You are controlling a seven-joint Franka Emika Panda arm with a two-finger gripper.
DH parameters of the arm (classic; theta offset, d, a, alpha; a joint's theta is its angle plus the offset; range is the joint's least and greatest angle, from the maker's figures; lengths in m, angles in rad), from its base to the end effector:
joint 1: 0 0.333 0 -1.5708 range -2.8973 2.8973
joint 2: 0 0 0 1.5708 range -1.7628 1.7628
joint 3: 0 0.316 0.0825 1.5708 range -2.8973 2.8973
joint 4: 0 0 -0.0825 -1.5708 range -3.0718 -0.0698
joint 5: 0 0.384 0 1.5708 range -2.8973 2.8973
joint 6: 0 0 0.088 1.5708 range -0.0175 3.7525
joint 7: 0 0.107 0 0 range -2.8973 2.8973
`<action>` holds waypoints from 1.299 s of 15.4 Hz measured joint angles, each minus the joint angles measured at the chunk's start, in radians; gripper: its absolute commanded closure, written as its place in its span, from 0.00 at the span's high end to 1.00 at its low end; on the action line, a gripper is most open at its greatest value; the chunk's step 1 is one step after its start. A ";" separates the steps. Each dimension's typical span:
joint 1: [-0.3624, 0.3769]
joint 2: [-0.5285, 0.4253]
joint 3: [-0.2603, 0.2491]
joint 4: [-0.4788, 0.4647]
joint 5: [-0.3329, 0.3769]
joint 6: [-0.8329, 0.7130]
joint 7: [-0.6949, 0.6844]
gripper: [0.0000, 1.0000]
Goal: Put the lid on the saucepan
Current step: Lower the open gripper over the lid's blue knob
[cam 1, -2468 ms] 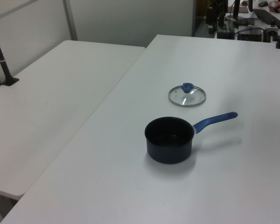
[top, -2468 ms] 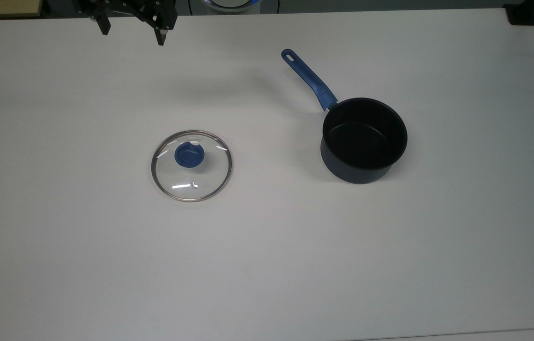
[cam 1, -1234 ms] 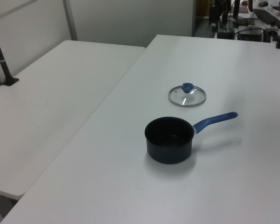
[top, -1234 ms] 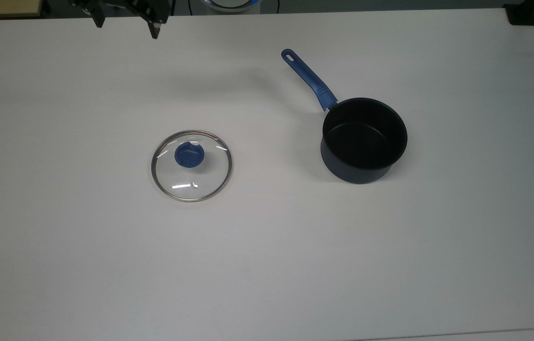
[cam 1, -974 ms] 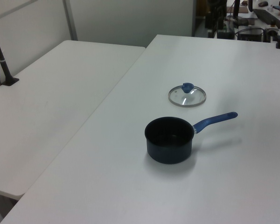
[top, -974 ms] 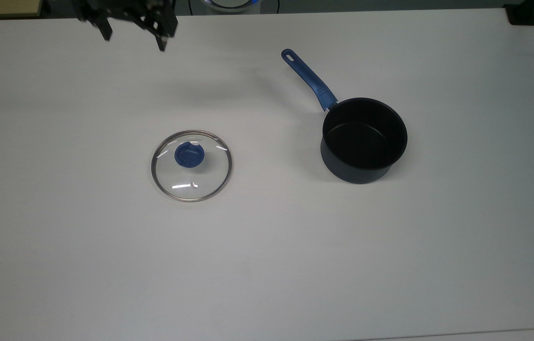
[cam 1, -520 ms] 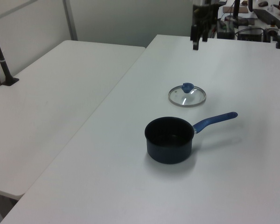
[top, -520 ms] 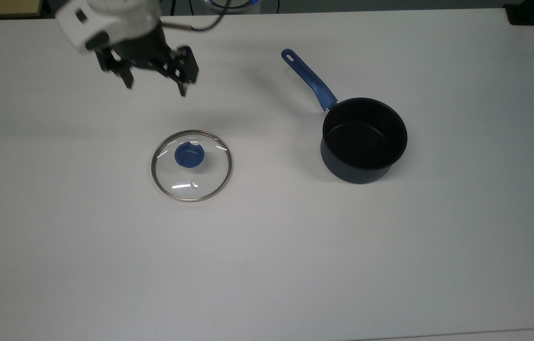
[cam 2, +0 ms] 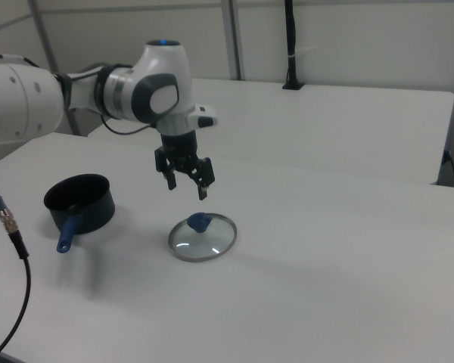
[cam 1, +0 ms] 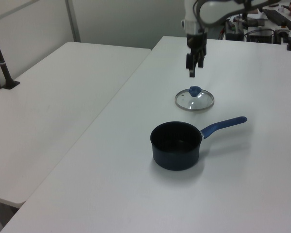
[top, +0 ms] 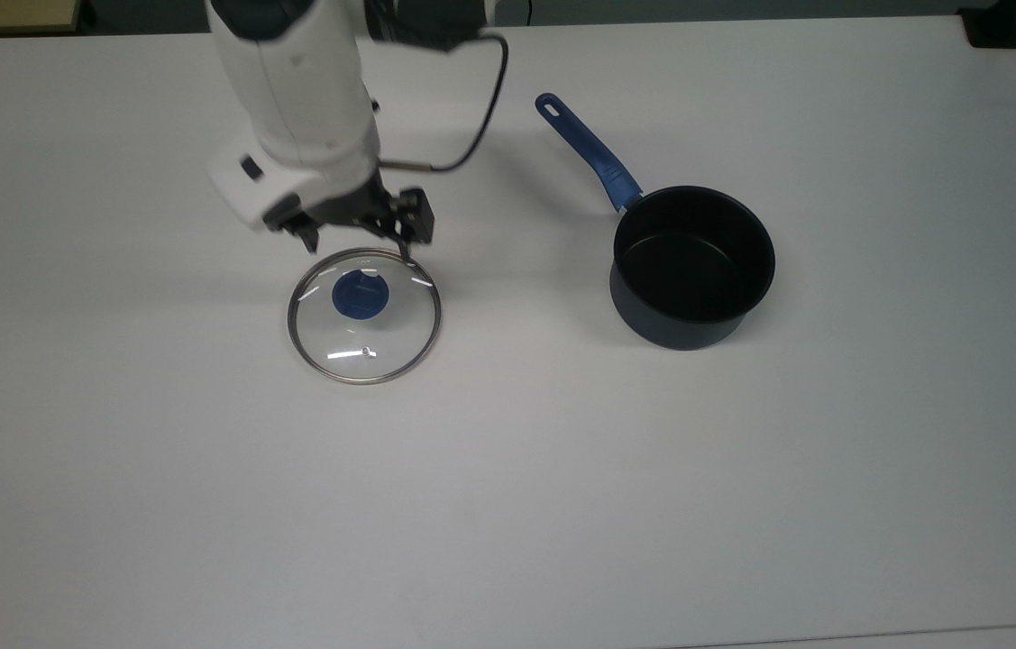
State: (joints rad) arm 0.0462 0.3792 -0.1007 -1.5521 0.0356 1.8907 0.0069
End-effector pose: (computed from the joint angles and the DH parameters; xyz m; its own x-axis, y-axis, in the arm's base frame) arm 0.6650 -0.0253 0.4283 0.9970 -0.0668 -0.0386 -0.0667 -0.9978 0.0041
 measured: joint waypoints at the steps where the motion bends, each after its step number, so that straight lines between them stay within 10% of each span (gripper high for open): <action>1: 0.003 0.017 0.000 -0.002 0.000 0.021 0.000 1.00; 20: 0.019 0.116 -0.010 -0.034 -0.026 0.135 0.000 0.98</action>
State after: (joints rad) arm 0.0657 0.4953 -0.1104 -1.5863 0.0092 2.0254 0.0066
